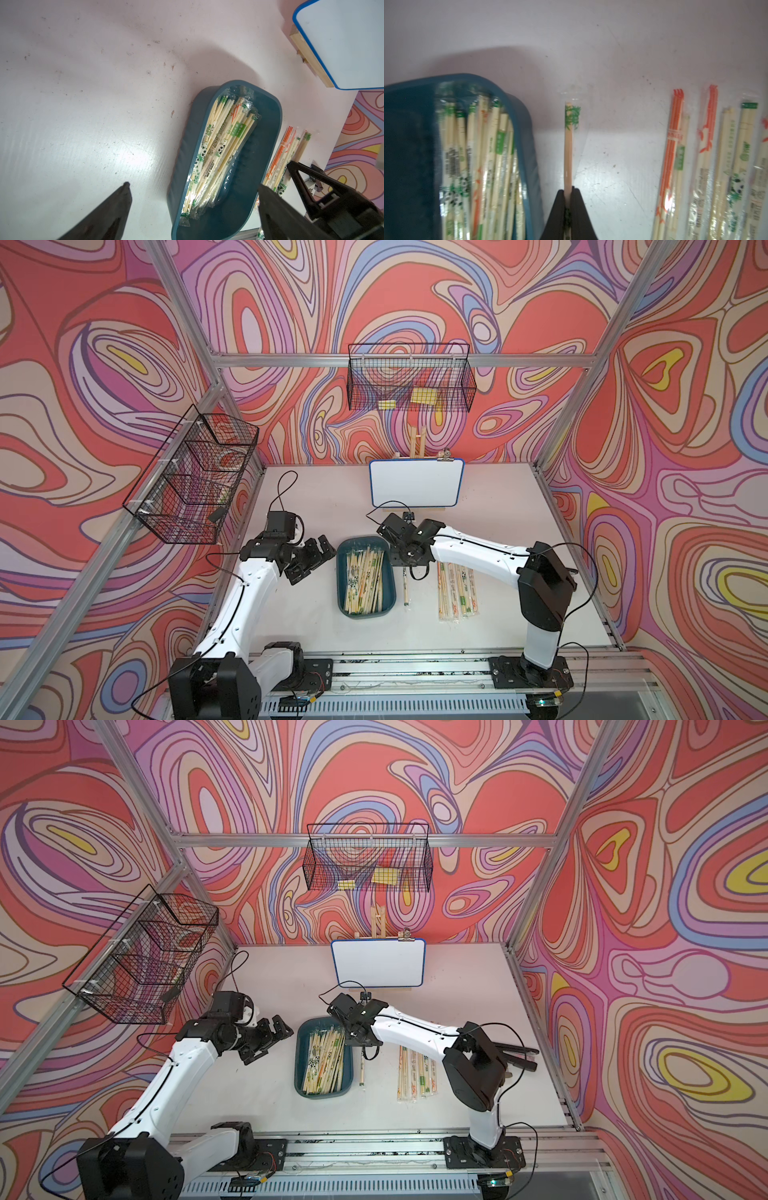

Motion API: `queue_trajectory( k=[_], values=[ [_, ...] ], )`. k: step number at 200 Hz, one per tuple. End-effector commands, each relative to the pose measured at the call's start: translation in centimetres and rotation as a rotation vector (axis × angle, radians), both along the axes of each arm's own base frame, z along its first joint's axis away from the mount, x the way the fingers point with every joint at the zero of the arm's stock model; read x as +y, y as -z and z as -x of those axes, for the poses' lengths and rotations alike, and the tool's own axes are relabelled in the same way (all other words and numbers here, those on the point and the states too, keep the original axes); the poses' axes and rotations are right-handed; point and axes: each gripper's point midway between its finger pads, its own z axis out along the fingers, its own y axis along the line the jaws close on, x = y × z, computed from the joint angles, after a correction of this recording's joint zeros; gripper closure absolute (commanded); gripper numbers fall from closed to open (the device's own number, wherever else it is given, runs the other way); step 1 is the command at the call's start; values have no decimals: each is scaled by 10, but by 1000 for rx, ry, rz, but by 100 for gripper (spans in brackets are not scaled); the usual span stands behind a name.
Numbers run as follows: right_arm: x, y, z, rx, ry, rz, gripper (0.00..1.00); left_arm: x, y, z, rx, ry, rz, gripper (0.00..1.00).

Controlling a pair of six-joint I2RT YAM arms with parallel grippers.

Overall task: Take the paired disposable chopsticks out of the storage box
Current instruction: Place the paired disposable chopsticks at the center of the board.

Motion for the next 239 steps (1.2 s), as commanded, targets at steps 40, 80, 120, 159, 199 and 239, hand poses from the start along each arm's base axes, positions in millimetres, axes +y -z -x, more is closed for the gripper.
queue_trajectory(
  k=[40,80,120,159,199,239],
  values=[
    [-65,15,-13,-19,46,199,99,-21,5,4,1,34,-2,0],
    [-75,34,-12,6,48,221,100,-22,10,1,12,27,-13,0],
    [-75,50,-6,38,53,206,100,-22,12,-1,17,19,-21,0],
    [-74,64,2,66,68,177,99,-20,13,-2,17,10,-28,0],
    [-72,74,5,83,71,164,99,-20,13,-2,19,7,-29,0],
    [-77,80,6,89,76,182,96,-18,13,-1,21,7,-40,0]
  ],
)
